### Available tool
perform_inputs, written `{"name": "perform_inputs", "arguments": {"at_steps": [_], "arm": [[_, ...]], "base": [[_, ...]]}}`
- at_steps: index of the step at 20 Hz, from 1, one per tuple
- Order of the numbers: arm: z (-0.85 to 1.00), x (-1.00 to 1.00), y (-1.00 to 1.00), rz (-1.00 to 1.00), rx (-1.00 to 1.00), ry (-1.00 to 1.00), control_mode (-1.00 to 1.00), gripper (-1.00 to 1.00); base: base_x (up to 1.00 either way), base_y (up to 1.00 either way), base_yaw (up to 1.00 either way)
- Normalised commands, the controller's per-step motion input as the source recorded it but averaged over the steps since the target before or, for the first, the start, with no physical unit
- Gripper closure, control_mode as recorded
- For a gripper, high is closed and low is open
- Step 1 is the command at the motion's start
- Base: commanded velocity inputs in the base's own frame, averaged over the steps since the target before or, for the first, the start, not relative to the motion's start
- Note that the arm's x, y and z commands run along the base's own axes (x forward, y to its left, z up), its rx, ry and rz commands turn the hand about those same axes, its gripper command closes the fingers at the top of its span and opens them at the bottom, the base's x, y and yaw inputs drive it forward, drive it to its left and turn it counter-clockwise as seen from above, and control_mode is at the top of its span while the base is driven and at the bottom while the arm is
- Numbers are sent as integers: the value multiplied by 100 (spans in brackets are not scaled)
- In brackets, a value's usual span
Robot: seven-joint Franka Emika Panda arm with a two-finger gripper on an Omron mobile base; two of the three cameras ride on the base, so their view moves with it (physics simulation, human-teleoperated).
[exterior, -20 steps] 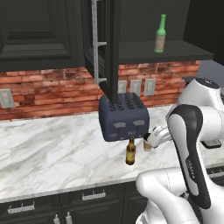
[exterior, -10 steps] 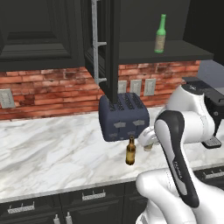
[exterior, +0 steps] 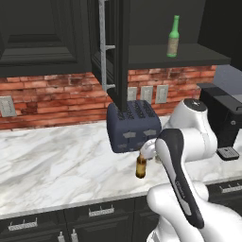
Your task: Sort all alcoholic drinks to one cabinet, and non-alcoholic drinks to the other.
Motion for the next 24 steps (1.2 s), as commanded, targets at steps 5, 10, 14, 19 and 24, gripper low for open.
{"name": "perform_inputs", "arguments": {"at_steps": [5, 10, 14, 19, 24], "arm": [[-25, 20, 0, -11, -1, 0, -100, -100], [-22, 23, 0, -11, -2, 0, -100, -100], [-28, 25, 2, -9, -2, 0, -100, -100], [-27, 26, 3, -7, -1, 0, -100, -100], [-23, 26, 7, -5, -1, 0, -100, -100]], "base": [[0, 0, 0], [0, 0, 0], [0, 0, 0], [0, 0, 0], [0, 0, 0]]}}
